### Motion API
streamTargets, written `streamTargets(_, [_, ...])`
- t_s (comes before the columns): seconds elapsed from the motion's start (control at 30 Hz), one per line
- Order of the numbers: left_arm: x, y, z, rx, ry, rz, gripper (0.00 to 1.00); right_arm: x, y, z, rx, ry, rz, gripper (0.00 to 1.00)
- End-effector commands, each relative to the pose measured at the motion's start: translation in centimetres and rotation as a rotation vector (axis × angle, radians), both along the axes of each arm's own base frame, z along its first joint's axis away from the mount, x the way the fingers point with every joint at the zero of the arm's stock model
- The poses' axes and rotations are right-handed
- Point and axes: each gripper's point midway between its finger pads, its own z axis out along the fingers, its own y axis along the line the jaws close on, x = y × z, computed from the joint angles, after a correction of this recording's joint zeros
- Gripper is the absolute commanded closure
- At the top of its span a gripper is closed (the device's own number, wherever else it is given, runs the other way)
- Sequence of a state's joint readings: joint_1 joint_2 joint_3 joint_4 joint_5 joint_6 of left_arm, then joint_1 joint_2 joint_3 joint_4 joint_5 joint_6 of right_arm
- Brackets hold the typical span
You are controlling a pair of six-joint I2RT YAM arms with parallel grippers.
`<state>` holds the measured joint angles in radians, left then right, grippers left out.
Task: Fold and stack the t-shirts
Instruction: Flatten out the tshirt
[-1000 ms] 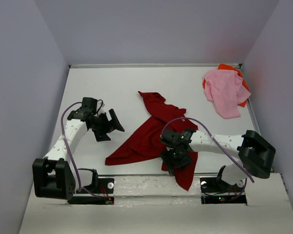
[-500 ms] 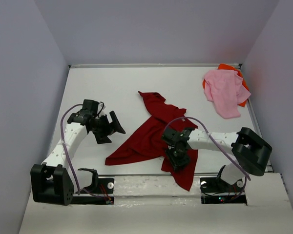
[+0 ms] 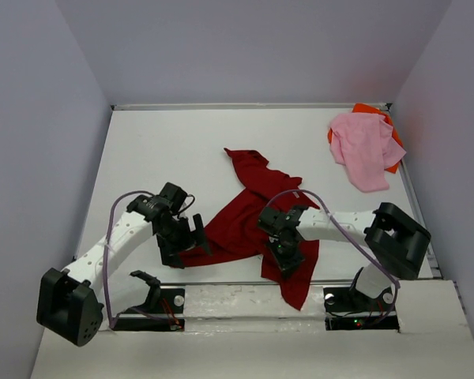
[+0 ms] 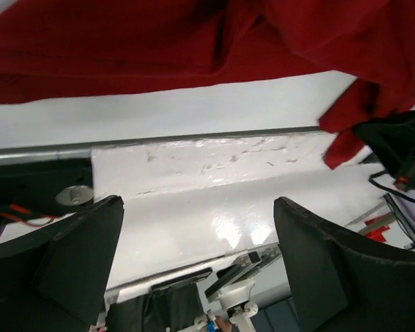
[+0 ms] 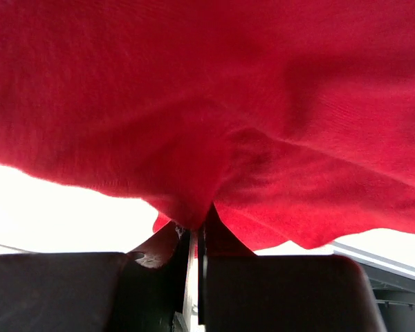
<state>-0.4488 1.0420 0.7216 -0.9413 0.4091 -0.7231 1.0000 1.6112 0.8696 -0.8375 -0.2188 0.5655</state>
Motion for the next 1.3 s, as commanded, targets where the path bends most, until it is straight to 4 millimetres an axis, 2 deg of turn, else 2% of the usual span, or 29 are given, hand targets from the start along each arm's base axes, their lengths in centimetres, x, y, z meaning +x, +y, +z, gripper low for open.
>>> streamTargets(0.0, [0.5,4.0,-0.2,0.29,0.03,-0.014,0.01,2.0,1.6,2.3,0.123,-0.064,-0.045,1.0])
streamTargets(0.03, [0.8,4.5,0.0,0.329,0.037,-0.039,0.01,2.0,1.6,2.5,0.133,-0.069,-0.044,1.0])
streamTargets(0.13, [2.9,4.4,0.1,0.381,0.037,-0.095,0.01,1.9,1.5,3.1,0.158,-0.068,-0.054,1.0])
streamTargets(0.23, [5.7,3.6,1.5,0.384,-0.033,-0.146,0.01,1.3,1.4,3.3,0.175,-0.052,-0.053,1.0])
streamTargets(0.27, [7.6,3.4,2.3,0.406,-0.079,-0.156,0.01,1.3,1.4,3.7,0.19,-0.059,-0.053,1.0])
streamTargets(0.3, [8.4,3.5,2.6,0.424,-0.1,-0.164,0.01,1.3,1.4,3.8,0.195,-0.061,-0.05,1.0])
streamTargets(0.37, [9.6,5.0,2.0,0.53,-0.122,-0.217,0.01,1.2,1.4,4.1,0.21,-0.064,-0.042,1.0])
streamTargets(0.4, [9.6,5.1,1.5,0.539,-0.109,-0.223,0.01,1.4,1.3,4.2,0.216,-0.066,-0.047,1.0])
streamTargets(0.43, [9.2,4.0,1.1,0.496,-0.105,-0.275,0.01,1.2,1.4,4.2,0.222,-0.061,-0.045,1.0])
streamTargets(0.5, [7.9,2.2,0.5,0.521,-0.1,-0.394,0.01,1.1,1.4,4.3,0.229,-0.058,-0.035,1.0])
streamTargets(0.53, [7.7,2.4,0.1,0.564,-0.105,-0.417,0.01,1.0,1.4,4.4,0.235,-0.054,-0.035,1.0])
streamTargets(0.57, [6.5,2.8,-1.3,0.59,-0.052,-0.442,0.01,1.0,1.5,4.6,0.245,-0.058,-0.031,1.0])
streamTargets(0.63, [5.0,3.2,-2.9,0.621,0.005,-0.478,0.01,1.0,1.4,4.7,0.25,-0.058,-0.029,1.0])
streamTargets(0.73, [3.0,2.1,-4.5,0.613,0.041,-0.571,0.01,0.9,1.2,4.5,0.255,-0.054,-0.024,1.0])
streamTargets(0.87, [1.6,1.6,-6.1,0.623,0.06,-0.621,0.01,0.5,1.1,4.7,0.267,-0.044,-0.014,1.0])
streamTargets(1.0, [1.6,1.6,-7.1,0.638,0.059,-0.632,0.01,0.6,1.2,5.0,0.28,-0.036,-0.024,1.0])
streamTargets(1.1, [2.4,0.6,-7.5,0.611,0.013,-0.622,0.01,0.5,1.2,5.2,0.286,-0.033,-0.023,1.0])
streamTargets(1.27, [3.4,0.6,-7.9,0.632,-0.021,-0.626,0.01,0.2,1.1,5.0,0.283,-0.021,-0.024,1.0])
